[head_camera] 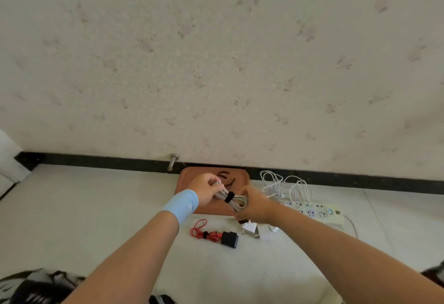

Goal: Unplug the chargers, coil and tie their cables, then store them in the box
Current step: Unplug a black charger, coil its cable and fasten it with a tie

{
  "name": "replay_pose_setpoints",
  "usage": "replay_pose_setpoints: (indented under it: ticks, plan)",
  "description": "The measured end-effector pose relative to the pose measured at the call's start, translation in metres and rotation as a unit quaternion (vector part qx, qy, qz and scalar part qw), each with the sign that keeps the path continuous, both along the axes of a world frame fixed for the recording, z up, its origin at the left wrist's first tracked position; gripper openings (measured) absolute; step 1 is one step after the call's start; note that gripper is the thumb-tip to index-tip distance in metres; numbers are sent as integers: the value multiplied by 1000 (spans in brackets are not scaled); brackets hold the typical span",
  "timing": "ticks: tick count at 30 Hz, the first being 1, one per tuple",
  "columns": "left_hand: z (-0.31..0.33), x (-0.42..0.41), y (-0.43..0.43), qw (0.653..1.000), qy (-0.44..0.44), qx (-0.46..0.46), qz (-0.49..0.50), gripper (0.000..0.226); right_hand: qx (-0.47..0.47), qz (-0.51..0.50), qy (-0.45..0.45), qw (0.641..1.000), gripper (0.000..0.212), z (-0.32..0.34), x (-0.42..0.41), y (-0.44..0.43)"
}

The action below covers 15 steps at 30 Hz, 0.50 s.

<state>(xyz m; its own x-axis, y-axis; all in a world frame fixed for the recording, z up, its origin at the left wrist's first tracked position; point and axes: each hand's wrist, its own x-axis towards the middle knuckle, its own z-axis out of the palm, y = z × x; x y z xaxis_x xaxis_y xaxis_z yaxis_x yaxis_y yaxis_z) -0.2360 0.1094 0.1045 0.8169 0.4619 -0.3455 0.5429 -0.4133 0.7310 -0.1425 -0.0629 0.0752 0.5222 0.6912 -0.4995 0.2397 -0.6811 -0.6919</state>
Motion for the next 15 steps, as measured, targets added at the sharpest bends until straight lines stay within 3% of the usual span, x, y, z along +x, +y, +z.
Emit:
replay_pose_setpoints:
  ticks: [8, 15]
  plan:
    - [-79, -7, 17, 979, 171, 82, -76, 21, -6, -33, -29, 999, 34, -84, -16, 4]
    - [-150, -13, 29, 958, 244, 118, -97, 28, -56, 25, -28, 998, 29, -142, -20, 36]
